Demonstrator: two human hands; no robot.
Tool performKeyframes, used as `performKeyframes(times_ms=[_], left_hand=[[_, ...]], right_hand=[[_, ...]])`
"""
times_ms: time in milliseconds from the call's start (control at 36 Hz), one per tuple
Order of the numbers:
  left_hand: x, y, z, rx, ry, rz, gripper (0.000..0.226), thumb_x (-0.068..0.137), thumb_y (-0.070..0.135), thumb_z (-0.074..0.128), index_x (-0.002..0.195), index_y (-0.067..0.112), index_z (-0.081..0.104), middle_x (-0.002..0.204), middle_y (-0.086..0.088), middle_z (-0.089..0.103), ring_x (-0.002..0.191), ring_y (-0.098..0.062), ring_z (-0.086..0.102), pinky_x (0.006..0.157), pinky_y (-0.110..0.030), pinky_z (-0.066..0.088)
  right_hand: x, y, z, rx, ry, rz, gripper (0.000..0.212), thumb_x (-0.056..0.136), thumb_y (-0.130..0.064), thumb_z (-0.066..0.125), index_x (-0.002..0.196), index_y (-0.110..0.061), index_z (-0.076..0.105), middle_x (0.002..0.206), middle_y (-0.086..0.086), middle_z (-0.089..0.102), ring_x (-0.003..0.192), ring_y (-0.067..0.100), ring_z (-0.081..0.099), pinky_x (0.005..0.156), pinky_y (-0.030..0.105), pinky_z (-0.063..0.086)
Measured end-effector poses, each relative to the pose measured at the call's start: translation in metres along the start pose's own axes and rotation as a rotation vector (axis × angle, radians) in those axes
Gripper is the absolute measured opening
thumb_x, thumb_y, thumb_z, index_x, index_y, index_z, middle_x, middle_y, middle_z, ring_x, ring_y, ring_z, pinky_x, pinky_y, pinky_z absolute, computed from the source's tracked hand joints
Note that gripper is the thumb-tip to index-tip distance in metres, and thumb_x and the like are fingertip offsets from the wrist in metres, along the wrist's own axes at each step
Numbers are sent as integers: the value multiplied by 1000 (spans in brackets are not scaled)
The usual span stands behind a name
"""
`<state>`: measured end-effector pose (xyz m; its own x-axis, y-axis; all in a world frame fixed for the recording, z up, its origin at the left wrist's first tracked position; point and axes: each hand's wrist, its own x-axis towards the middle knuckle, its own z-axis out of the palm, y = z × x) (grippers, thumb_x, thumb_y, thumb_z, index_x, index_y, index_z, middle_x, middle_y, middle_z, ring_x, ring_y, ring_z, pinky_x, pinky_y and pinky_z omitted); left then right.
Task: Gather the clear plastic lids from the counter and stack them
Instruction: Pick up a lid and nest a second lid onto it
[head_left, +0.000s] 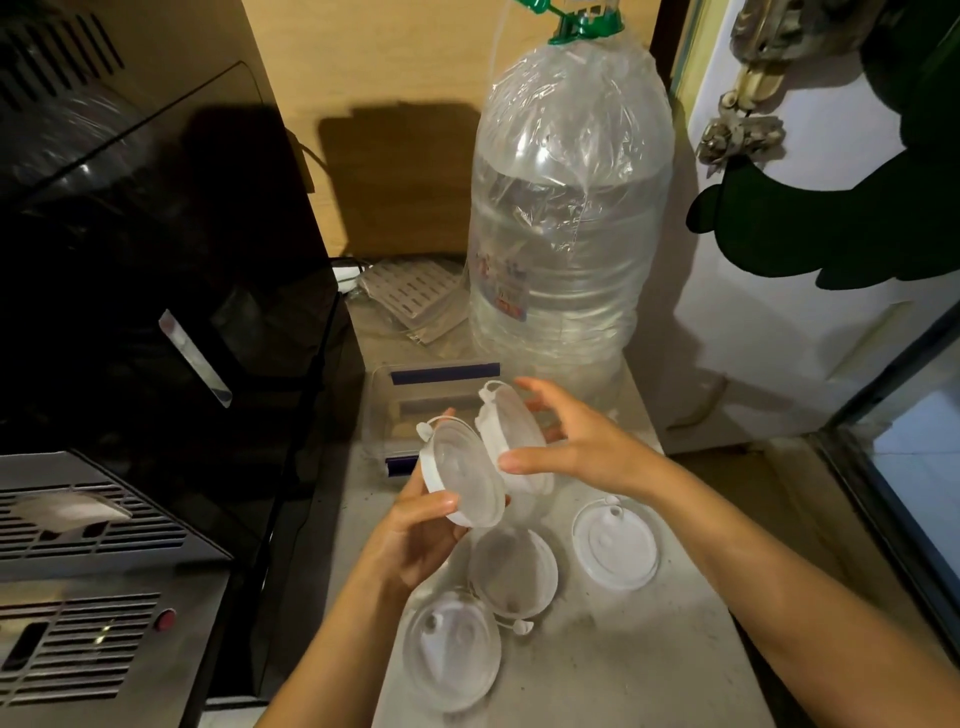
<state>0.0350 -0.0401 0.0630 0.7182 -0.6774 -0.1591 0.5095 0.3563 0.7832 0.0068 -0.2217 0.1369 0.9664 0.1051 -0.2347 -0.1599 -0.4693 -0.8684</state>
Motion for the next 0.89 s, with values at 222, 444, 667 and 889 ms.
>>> performKeyframes(times_ms=[222, 444, 667, 889], left_hand=[[-7, 6, 6, 112, -29, 36, 98, 35, 28, 90, 121, 17, 45, 97, -6, 66, 90, -20, 66, 72, -29, 56], [-12, 10, 7, 219, -7, 64, 93, 40, 9, 78, 124, 20, 40, 107, -9, 56, 93, -17, 66, 71, -26, 56], [-14, 10, 5, 293, 19, 111, 95, 43, 10, 70, 127, 33, 32, 117, -8, 46, 107, -22, 53, 75, -25, 54], [-15, 4, -4, 356, 32, 119, 89, 44, 13, 71, 122, 35, 34, 114, -4, 48, 106, -18, 56, 76, -25, 54]], right_hand=[[0, -10, 23, 1, -47, 18, 77, 73, -36, 73, 137, -30, 32, 109, -22, 45, 100, 2, 48, 80, 15, 42], [-1, -14, 35, -1, -81, 21, 86, 71, -39, 75, 141, -24, 29, 130, -11, 44, 111, 4, 43, 90, 19, 38], [3, -16, 44, 28, -113, 50, 86, 70, -34, 77, 141, -21, 30, 139, -4, 41, 122, 13, 42, 102, 30, 40], [9, -11, 52, 28, -172, 107, 85, 71, -35, 75, 140, -24, 27, 134, -2, 44, 122, 19, 47, 103, 40, 44]])
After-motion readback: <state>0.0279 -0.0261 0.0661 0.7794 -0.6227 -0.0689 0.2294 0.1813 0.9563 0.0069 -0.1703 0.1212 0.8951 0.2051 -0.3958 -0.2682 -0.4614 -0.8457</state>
